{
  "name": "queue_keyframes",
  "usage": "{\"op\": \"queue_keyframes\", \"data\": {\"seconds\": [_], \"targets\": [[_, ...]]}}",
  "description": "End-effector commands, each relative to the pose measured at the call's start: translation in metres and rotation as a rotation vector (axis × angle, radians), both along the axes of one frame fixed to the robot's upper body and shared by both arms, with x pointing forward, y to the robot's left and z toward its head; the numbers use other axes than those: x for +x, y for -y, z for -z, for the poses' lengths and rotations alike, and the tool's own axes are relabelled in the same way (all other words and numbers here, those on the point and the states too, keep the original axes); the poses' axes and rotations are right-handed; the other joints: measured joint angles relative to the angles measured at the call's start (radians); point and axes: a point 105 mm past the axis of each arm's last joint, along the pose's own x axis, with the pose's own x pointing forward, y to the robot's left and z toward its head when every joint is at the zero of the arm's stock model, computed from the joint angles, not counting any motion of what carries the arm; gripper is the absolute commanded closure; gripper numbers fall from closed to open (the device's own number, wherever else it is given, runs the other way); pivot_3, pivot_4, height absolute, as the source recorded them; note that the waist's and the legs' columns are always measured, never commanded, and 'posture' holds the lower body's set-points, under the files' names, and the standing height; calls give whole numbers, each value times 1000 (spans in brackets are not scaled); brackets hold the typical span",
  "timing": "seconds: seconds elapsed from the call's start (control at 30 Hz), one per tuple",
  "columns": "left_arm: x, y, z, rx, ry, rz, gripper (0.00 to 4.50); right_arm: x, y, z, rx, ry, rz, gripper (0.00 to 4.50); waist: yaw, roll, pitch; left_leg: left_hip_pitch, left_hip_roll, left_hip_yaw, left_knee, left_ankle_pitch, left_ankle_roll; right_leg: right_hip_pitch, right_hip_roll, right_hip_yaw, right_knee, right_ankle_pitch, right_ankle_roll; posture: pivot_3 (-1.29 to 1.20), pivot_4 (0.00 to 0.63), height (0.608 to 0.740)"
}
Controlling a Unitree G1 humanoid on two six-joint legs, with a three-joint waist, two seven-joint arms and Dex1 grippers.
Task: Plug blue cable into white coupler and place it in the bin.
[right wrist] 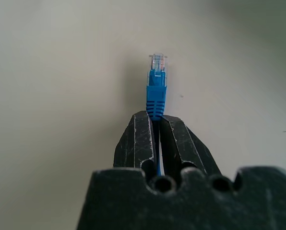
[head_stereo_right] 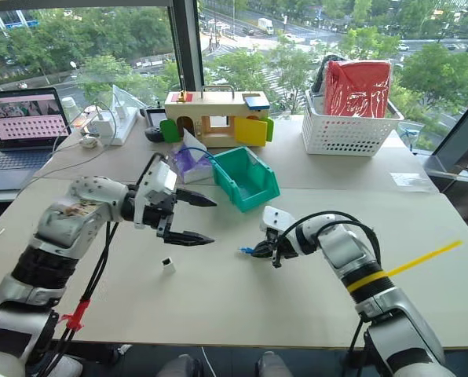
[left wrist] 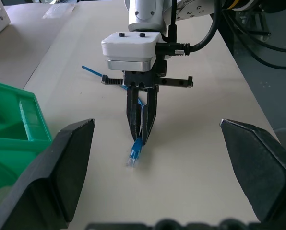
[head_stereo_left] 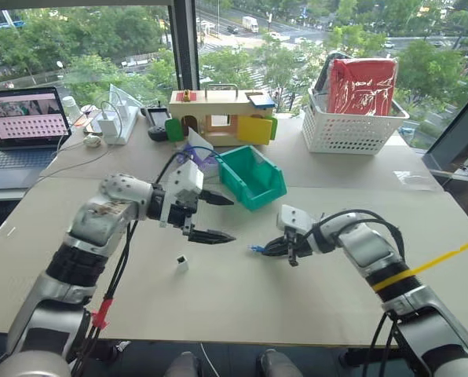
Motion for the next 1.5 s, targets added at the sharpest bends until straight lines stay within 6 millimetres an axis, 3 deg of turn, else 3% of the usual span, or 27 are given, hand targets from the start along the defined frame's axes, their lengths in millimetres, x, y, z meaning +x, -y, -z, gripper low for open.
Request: {"op": "queue_keyframes", "data": {"seconds": [0.03,0.27,0.33,0.47,0.67,1.1,1.2,1.5], "targets": [[2,5,5,53,36,41,0,7,8,-9,-2,55,23,3088,1,0,0,0,0,0,0,0,0,0,0,0,0,0,0,0,150,737],[20,16,22,98,95,29,0,-12,18,-44,116,75,68,703,6,0,0,-1,0,-1,0,0,0,0,0,0,0,0,0,0,150,737],[26,21,27,97,113,25,0,-25,20,-59,163,90,83,91,6,0,0,-1,0,-1,0,0,0,0,0,0,0,0,0,0,150,737],[36,35,37,88,107,26,0,-54,24,-77,223,80,125,91,12,0,0,-2,0,-2,0,0,0,0,0,-1,0,0,0,0,150,737],[43,49,43,83,100,44,0,-86,31,-78,240,44,224,91,5,0,0,-2,-1,-3,0,0,0,0,0,0,0,0,0,0,150,737],[57,55,92,216,68,-2,0,-111,43,-84,296,39,406,91,4,0,0,-4,-3,-6,0,0,0,0,0,-1,-1,-1,2,0,150,737],[59,56,96,223,50,-19,682,-112,48,-84,292,42,434,69,5,-1,0,-4,-3,-7,0,0,0,0,0,-1,-1,-1,2,0,150,737],[56,54,101,240,5,-2,3831,-115,52,-80,271,17,456,69,4,-1,0,-4,-4,-10,2,0,1,2,0,-1,0,-2,4,0,150,737]]}}
